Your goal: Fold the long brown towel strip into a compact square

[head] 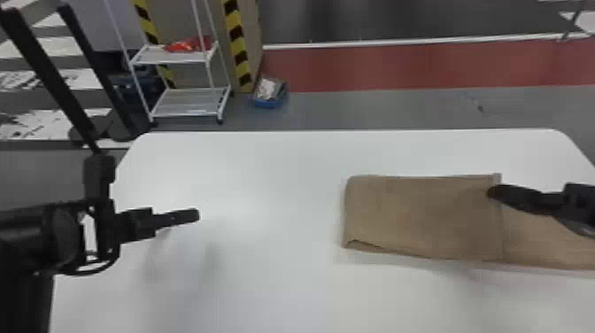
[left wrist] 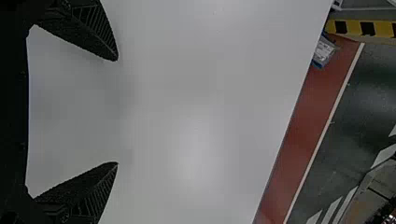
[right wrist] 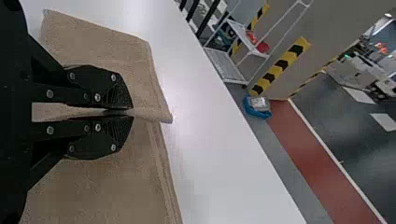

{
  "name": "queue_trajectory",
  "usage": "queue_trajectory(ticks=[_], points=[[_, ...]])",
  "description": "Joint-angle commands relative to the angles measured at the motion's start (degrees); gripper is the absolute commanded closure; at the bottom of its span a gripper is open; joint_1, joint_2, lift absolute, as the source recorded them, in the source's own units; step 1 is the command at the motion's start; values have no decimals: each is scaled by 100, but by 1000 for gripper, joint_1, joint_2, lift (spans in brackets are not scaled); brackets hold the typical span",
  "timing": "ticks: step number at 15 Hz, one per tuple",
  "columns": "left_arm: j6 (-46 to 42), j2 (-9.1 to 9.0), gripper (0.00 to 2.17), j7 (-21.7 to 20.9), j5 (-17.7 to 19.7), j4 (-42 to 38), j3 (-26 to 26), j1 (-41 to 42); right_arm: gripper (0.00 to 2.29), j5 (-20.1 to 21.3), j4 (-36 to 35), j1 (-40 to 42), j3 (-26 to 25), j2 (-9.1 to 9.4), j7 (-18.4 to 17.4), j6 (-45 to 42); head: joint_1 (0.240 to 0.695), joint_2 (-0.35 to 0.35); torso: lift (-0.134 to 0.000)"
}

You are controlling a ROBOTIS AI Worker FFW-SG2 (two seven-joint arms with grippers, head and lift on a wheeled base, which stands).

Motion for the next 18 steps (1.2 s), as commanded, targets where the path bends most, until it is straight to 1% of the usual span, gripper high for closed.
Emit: queue_trajectory(ticks=[1, 2, 4, 6, 7, 8, 10, 11, 12, 14, 17, 18], points=[[0, -19, 83, 2, -11, 3, 18, 0, 1035, -127, 67, -103, -514, -241, -4, 29, 695, 76, -125], [0, -28, 83, 2, -11, 3, 9, 0, 1031, -127, 243, -41, -602, -241, -22, 29, 695, 55, -125], [35, -37, 83, -6, -63, -58, 9, 9, 1031, -66, 665, -41, -505, -241, -57, 29, 695, 27, -125], [106, -63, 83, -15, -81, -128, 36, 17, 1031, -13, 797, -85, -452, -241, -74, 29, 695, 24, -125], [123, -63, 83, -24, -81, -137, 45, 9, 1031, -13, 788, -103, -496, -303, -74, 29, 695, 27, -125], [123, -63, 83, -24, -81, -137, 45, 9, 1031, -119, 718, -103, -584, -408, -48, 29, 695, 29, -125], [123, -54, 83, -15, -81, -137, 62, 9, 1035, -338, 603, -85, -1015, -857, -48, 29, 695, 23, -125], [123, -54, 83, -15, -81, -137, 62, 9, 1035, -356, 691, -94, -1103, -1032, -65, 29, 695, 9, -125], [106, -54, 83, -6, -81, -137, 27, 0, 1031, -330, 770, -59, -1076, -1094, -57, 29, 695, -33, -125], [123, -116, 83, -15, -116, -137, -26, 0, 1031, -233, 1008, -41, -1006, -1050, -74, 29, 695, -70, -125], [141, -116, 83, -15, -151, -146, -26, 9, 1035, -119, 1192, -103, -830, -1032, -92, 29, 695, -82, -125], [141, -116, 83, -15, -160, -155, -26, 9, 1031, -119, 1271, -226, -813, -1103, -92, 29, 695, -79, -125]])
